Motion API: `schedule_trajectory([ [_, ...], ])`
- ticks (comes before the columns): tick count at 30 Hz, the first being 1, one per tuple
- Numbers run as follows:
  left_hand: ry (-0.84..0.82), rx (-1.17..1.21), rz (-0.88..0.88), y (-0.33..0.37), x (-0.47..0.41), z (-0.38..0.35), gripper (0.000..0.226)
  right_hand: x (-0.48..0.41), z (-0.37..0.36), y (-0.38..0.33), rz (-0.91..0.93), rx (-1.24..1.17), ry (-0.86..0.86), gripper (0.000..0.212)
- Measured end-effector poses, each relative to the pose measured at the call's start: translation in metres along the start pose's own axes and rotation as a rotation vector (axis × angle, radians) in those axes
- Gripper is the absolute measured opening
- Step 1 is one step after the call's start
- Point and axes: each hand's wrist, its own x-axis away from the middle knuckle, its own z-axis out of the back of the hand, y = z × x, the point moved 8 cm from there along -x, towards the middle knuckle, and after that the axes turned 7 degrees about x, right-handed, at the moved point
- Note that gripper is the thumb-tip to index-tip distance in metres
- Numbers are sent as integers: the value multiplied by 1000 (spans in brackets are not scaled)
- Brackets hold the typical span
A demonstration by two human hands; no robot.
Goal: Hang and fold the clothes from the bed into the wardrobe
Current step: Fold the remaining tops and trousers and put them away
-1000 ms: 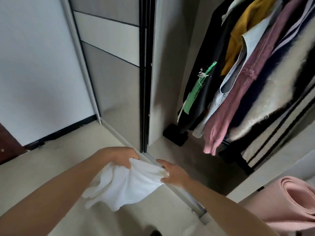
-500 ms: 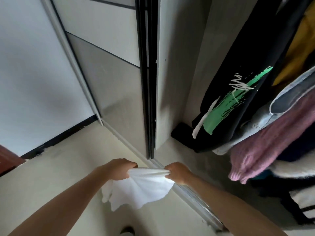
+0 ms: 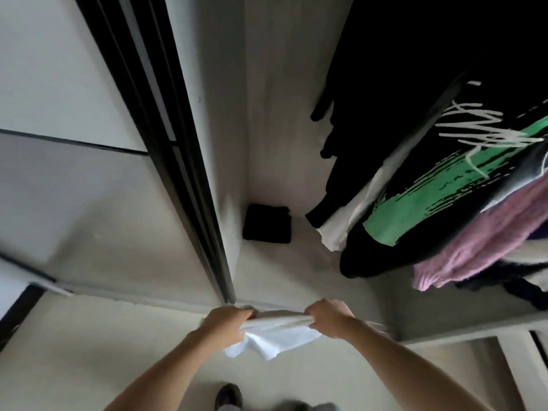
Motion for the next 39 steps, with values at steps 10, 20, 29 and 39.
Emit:
schedule_trajectory([
  [10, 196, -220, -60, -19, -203, -49, 24, -159, -71, 106, -221, -170, 55, 36],
  [20, 816, -158, -90, -135, -362, -140, 35, -361, -159, 127, -199, -92, 762, 37],
  [29, 302, -120, 206, -247, -433, -333, 84, -490, -342, 91, -299, -57, 419, 75],
  [39, 294, -232, 85, -221, -472, -326, 77, -508, -332, 92, -259, -255, 350, 70],
])
